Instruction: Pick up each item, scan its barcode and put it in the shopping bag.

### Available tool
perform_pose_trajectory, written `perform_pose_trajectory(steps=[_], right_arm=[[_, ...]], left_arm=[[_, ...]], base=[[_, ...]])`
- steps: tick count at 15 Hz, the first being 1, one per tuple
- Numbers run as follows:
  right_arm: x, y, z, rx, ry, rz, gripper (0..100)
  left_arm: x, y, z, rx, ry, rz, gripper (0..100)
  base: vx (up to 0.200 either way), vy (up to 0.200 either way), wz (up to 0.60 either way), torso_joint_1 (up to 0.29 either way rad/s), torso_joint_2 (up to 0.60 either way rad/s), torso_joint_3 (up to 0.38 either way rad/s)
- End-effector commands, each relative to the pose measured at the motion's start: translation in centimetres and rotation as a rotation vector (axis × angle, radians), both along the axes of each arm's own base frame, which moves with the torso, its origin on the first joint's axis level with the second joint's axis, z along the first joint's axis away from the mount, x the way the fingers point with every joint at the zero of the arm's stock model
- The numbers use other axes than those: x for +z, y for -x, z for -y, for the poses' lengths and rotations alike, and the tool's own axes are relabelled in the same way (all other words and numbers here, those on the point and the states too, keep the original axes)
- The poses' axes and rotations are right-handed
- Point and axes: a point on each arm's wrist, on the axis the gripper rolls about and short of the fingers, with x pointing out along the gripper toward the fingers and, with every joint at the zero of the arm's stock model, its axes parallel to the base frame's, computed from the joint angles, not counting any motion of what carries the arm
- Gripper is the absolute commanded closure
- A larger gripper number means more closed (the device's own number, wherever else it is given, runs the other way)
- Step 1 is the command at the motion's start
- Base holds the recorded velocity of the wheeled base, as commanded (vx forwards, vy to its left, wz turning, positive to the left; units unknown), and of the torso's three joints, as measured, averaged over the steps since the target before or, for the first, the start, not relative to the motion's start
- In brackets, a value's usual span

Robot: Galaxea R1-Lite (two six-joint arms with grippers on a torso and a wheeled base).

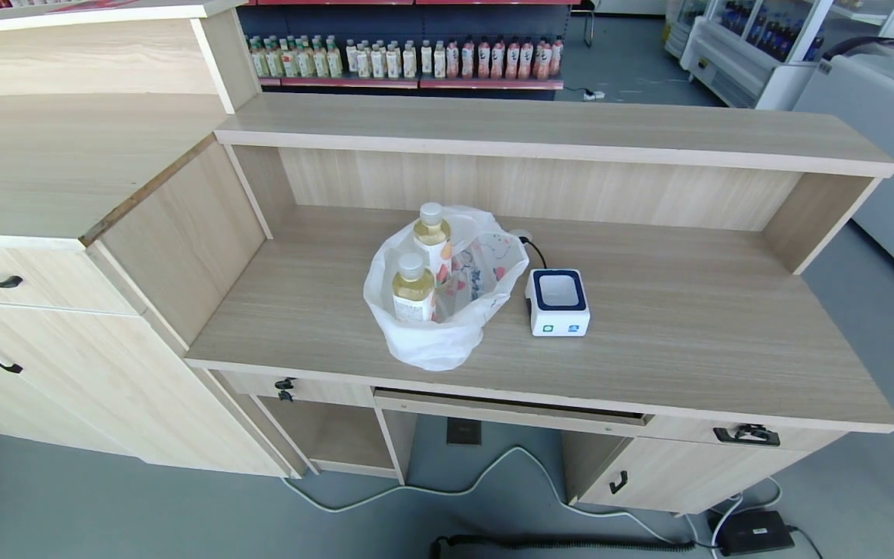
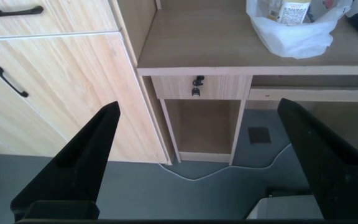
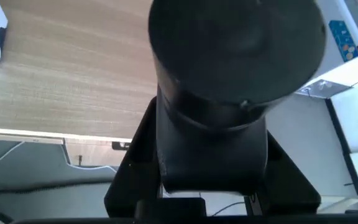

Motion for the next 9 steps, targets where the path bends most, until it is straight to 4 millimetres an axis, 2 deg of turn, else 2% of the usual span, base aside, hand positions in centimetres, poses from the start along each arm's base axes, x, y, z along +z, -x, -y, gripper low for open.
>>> perform_pose_trajectory(steps=[1, 4, 6, 9], right_arm=[[-1.5, -1.8, 0.6, -0.024, -0.045, -0.076, 100], [-2.4, -1.8, 0.6, -0.023, -0.114, -0.099, 100], [-2.7, -2.4, 0.5, 0.044, -0.172, -0.1, 100], [-2.0, -5.0, 0.9, 0.118, -0.188, -0.101, 100]], left_arm=[[0.0, 0.0, 0.0, 0.0, 0.0, 0.001, 0], [0.0, 0.0, 0.0, 0.0, 0.0, 0.001, 0], [0.0, 0.0, 0.0, 0.0, 0.0, 0.001, 0], [0.0, 0.0, 0.0, 0.0, 0.0, 0.001, 0]], base=[[0.0, 0.0, 0.0, 0.0, 0.0, 0.0], [0.0, 0.0, 0.0, 0.0, 0.0, 0.0], [0.0, 0.0, 0.6, -0.002, 0.0, 0.005], [0.0, 0.0, 0.6, 0.002, 0.0, 0.004]])
